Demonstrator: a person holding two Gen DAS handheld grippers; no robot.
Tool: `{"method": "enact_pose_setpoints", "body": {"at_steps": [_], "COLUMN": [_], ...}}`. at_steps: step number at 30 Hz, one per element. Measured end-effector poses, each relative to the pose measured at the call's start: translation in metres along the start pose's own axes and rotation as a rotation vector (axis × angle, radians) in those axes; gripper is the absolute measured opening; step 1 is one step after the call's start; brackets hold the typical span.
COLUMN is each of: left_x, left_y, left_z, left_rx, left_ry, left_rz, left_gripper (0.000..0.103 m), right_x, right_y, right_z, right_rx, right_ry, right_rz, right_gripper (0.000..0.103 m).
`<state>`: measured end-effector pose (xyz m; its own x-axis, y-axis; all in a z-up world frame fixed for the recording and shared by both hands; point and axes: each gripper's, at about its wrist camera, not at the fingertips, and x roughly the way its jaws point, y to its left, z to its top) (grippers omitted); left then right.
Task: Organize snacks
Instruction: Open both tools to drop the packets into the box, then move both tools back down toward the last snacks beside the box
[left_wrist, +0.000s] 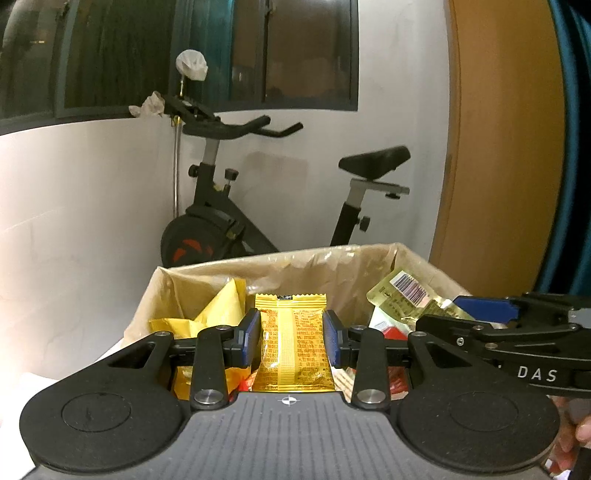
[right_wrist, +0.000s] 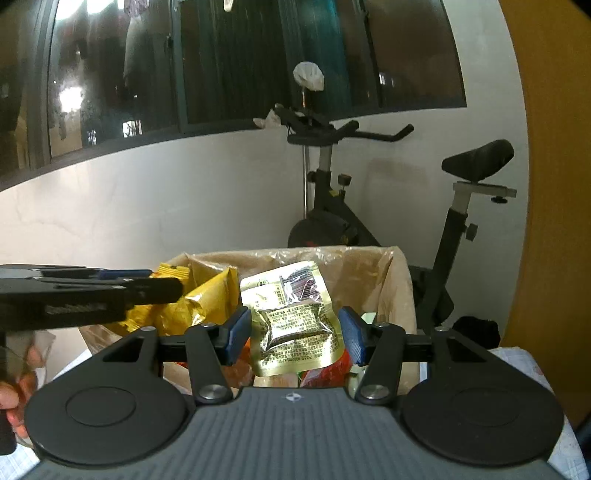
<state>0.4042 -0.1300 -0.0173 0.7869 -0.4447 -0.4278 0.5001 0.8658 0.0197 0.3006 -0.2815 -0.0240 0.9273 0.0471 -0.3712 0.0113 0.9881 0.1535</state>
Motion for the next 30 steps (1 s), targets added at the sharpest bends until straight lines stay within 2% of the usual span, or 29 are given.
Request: {"method": "enact_pose_setpoints", "body": {"at_steps": [3, 5, 6, 7, 12, 19, 25, 30], "left_x": [0.001, -0.005, -0.007, -0.011, -0.027, -0.072, -0.102, -0.108], "left_y": [0.005, 0.009, 0.01, 0.012, 0.017, 0.032, 0.057, 0.075], "left_z": [-0.002, -0.004, -0.004, -0.005, -0.006, -0.022, -0.049, -0.081], "left_rx": [-0.007, -0.009, -0.012, -0.015, -0.022, -0.016, -0.042, -0.087], "left_ry": [0.016, 0.021, 0.017, 0.009, -0.004, -0.021, 0.0, 0.048], "left_rz": [0.007, 0.008, 0.012, 0.013, 0.001, -0.012, -0.016, -0.004], "left_gripper": [0.041, 0.053, 0.063, 0.067, 0.068, 0.068, 0.068, 0.067], "right_x": [0.006, 0.008, 0.009, 0.008, 0.001, -0.028, -0.053, -0.057], "right_y": [-0.001, -0.004, -0.005, -0.005, -0.004, 0.005, 0.023, 0.039], "right_z": [-0.001, -0.002, -0.002, -0.003, -0.004, -0.009, -0.024, -0.05], "right_rx": [0.006, 0.018, 0.02, 0.019, 0.028, 0.036, 0.039, 0.026], "right_ry": [0.021, 0.032, 0.035, 0.036, 0.02, -0.047, -0.091, -0.068], "right_rz": [-0.006, -0.004, -0.002, -0.004, -0.005, 0.031, 0.098, 0.143], "right_gripper": [0.055, 0.056, 0.057, 0.058, 0.06, 0.06, 0.06, 0.06]}}
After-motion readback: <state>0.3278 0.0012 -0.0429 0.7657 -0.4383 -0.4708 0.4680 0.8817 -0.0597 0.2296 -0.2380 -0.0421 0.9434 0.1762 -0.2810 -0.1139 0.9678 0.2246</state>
